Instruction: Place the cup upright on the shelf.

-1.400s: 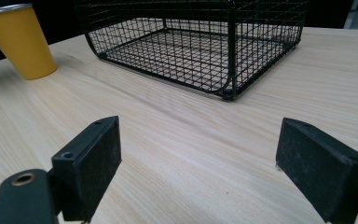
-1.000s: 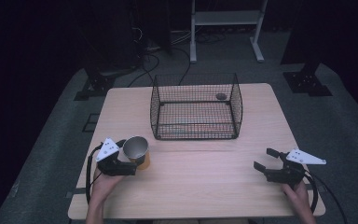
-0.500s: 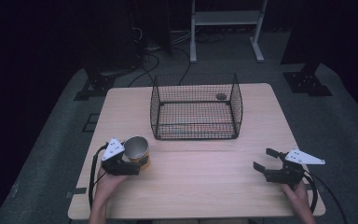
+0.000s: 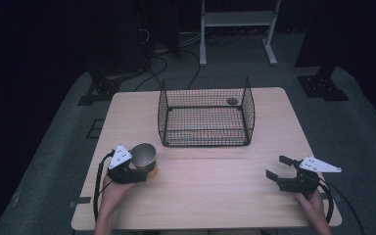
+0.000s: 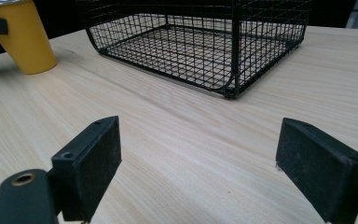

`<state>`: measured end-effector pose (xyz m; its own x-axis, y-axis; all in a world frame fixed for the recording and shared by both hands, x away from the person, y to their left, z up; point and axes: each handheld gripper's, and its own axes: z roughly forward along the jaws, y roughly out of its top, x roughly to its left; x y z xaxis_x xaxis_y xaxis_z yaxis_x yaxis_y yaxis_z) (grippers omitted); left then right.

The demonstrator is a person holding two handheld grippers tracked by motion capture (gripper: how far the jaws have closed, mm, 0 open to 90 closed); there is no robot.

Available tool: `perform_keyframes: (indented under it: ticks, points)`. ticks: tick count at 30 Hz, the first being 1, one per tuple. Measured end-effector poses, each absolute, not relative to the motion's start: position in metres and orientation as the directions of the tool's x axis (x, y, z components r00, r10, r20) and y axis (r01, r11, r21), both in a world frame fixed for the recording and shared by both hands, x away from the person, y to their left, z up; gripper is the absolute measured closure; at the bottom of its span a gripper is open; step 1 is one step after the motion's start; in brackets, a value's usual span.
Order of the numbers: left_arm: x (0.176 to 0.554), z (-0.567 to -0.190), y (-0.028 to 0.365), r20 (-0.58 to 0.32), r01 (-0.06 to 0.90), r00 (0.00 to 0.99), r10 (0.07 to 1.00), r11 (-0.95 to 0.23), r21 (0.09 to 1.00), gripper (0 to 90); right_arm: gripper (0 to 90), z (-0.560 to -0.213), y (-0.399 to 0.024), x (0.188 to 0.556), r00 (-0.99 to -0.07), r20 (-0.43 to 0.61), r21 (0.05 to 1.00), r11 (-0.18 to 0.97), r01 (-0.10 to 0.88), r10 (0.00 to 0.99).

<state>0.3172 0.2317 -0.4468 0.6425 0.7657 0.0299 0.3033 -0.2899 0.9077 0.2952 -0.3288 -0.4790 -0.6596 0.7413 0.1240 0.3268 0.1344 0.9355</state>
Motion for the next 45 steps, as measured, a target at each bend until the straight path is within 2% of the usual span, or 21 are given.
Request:
perform_keyframes:
  ticks: [22,45]
  points:
    - [0.313,-0.439,0.222,0.055,0.268,0.659,0.751,-0.302,0.915,13.6,13.0,-0.479,-0.329,0.295,-0.659,0.122,0.936,0.135,0.326,0.743]
    - [0.312,-0.401,0.176,0.100,0.159,0.765,0.636,-0.336,0.928,13.6,13.0,-0.479,-0.328,0.295,-0.656,0.117,0.935,0.140,0.326,0.745]
